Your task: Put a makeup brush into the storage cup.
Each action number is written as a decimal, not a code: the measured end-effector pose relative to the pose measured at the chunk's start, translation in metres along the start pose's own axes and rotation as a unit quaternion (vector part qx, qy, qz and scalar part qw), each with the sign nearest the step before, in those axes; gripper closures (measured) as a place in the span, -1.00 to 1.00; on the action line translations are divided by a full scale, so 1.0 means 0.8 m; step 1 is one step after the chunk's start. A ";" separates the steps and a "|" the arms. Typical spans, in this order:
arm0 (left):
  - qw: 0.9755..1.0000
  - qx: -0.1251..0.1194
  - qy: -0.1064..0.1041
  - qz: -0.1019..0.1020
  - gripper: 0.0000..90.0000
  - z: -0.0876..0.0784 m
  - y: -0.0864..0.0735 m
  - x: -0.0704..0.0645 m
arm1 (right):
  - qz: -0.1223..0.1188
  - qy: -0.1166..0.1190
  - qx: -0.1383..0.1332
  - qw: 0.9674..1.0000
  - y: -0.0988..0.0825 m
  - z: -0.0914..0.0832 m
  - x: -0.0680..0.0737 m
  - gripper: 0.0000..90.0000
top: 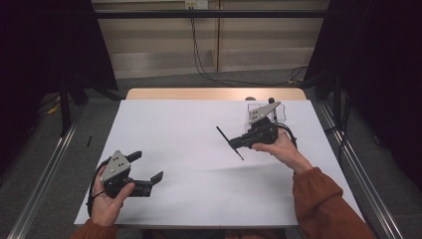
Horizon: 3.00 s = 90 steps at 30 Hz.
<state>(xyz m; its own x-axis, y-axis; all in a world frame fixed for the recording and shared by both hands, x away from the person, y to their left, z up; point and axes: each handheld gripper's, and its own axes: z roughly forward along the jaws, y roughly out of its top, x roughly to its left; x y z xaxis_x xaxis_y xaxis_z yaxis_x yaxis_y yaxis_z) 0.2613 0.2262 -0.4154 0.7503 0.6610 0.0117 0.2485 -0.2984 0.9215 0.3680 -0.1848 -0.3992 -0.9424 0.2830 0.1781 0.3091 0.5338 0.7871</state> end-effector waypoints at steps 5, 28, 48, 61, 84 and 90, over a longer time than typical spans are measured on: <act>1.000 0.003 -0.017 0.012 -0.93 0.011 0.018 -0.006 | -0.028 0.019 0.033 0.999 0.006 0.013 0.018 0.93; 0.985 0.098 -0.128 0.064 -0.93 0.069 0.054 -0.044 | -0.095 0.051 0.166 0.980 0.032 0.048 0.048 0.93; 0.949 0.219 -0.205 0.099 -0.82 0.106 0.086 -0.055 | -0.142 0.063 0.298 0.942 0.056 0.077 0.068 0.93; 0.914 0.313 -0.218 0.135 -0.80 0.123 0.089 -0.053 | -0.154 0.068 0.355 0.919 0.059 0.095 0.070 0.93; 0.911 0.318 -0.239 0.109 0.42 0.142 0.087 -0.048 | -0.163 0.074 0.339 0.924 0.063 0.103 0.073 0.93; 0.910 0.317 -0.247 0.104 0.56 0.144 0.085 -0.047 | -0.164 0.075 0.332 0.926 0.064 0.103 0.074 0.93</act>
<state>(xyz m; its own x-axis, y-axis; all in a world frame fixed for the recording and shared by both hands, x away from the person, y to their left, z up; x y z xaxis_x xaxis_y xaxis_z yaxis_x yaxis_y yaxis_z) 0.3209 0.1017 -0.3978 0.9664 0.2008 -0.1603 0.2552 -0.8225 0.5082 0.3387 -0.0752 -0.3972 -0.9914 -0.0675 0.1124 -0.0328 0.9577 0.2859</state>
